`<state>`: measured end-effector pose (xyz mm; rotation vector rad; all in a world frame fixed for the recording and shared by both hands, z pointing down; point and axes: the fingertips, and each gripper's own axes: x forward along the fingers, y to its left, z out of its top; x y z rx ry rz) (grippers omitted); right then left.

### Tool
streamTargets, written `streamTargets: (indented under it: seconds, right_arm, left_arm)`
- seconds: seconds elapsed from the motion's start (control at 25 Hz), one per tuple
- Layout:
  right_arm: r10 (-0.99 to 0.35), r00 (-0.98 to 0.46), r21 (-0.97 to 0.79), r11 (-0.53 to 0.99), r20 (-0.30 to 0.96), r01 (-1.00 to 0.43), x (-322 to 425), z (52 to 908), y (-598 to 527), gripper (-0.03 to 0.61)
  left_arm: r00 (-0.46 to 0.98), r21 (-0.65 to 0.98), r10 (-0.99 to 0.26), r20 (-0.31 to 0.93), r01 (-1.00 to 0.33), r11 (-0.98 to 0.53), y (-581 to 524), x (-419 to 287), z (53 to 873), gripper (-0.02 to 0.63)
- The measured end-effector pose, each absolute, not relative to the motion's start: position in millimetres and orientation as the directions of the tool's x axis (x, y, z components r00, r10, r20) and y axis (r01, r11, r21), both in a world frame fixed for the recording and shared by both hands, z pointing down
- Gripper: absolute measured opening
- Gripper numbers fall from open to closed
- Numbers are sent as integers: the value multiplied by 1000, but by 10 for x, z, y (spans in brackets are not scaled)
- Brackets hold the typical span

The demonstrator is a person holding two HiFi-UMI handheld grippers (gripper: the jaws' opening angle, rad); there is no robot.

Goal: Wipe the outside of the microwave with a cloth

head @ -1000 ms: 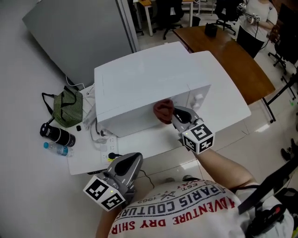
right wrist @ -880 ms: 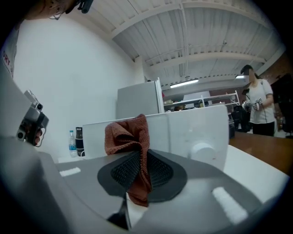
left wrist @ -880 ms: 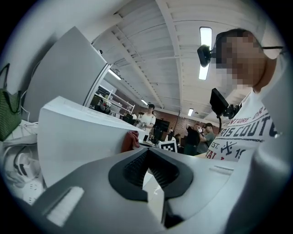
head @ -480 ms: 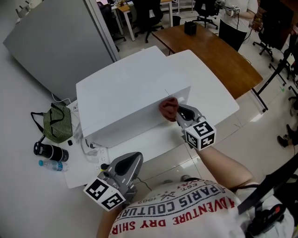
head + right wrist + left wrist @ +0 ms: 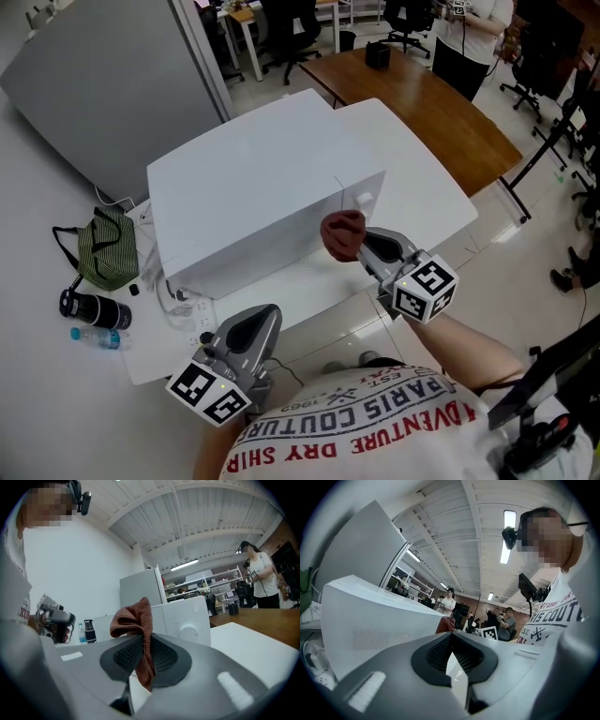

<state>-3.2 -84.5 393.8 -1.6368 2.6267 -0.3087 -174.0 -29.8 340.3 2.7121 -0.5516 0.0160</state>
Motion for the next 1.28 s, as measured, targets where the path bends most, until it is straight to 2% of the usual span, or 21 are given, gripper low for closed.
streamTargets:
  seconds: [0.2,0.52,0.76,1.0,1.28]
  right_arm:
    - [-876,-477,-225,453,64,-862,-198,3858,-539,38]
    - [-822,-567,-161,553,58,-818,-130,3780,-200,38]
    - [-770,-636,-166,623,40,-765,427,3849,-235,38]
    - [-663,-747,-186,729,46,-659,1250,4007,-414,38]
    - [-580,-814,-201,796,13,-571,1943,3987,-736,38]
  left_arm:
    - [940,377,-330,81,-336,-863,-322,-1665,3496,2]
    - [952,379,-289,102,-305,-874,-359,-1205,3542,2]
    - [945,387,-290,151,-327,-862,-470,-497,3645,2]
    - [904,369,-342,255,-418,-830,-632,405,3728,2]
    - [862,345,-418,286,-500,-795,-760,1178,3712,2]
